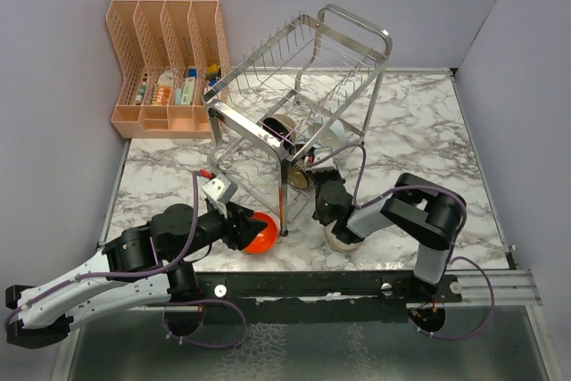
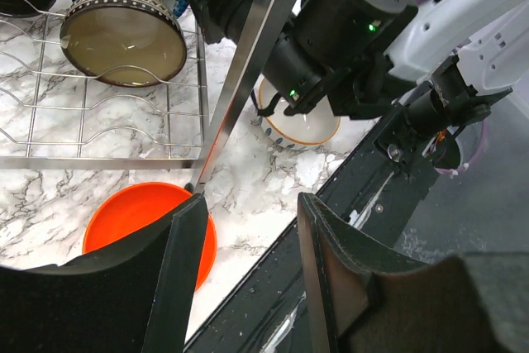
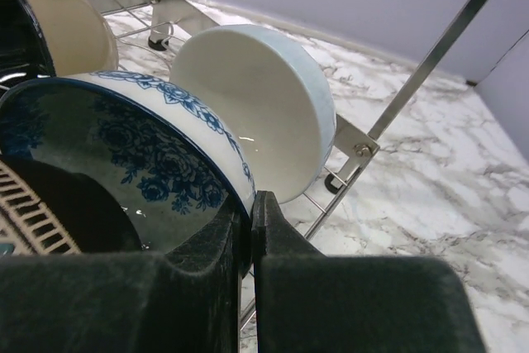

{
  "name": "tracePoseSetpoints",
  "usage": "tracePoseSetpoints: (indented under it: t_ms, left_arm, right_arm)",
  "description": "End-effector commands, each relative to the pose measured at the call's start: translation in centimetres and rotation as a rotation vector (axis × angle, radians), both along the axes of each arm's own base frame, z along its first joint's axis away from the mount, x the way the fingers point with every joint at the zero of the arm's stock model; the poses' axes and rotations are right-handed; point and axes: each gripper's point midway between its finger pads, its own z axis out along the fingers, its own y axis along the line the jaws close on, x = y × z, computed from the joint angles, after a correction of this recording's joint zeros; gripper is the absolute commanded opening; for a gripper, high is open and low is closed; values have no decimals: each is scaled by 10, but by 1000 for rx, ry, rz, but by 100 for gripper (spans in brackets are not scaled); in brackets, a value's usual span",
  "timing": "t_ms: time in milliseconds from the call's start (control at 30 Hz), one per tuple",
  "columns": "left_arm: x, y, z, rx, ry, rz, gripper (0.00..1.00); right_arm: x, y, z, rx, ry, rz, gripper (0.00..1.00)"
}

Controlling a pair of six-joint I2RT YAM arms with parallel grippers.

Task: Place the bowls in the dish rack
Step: Adjust the bowl in the dish rack.

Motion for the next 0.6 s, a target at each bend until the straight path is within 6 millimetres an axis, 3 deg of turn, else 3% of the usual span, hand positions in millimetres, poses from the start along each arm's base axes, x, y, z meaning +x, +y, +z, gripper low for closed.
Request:
tracePoseSetpoints:
  t_ms: [0,167,567]
  left_arm:
    - [3,-1,10,-28,-17,15,51]
    - [4,-2,11,-24,-20,14,51]
    - [4,1,11,-31,-17,27,51]
  right_arm:
    - [-12,-5,51,10,-206,-73,1]
    - [-17,1,42,-18,-187,-74,1]
    - [-31,17,45,-33,-196,26,19]
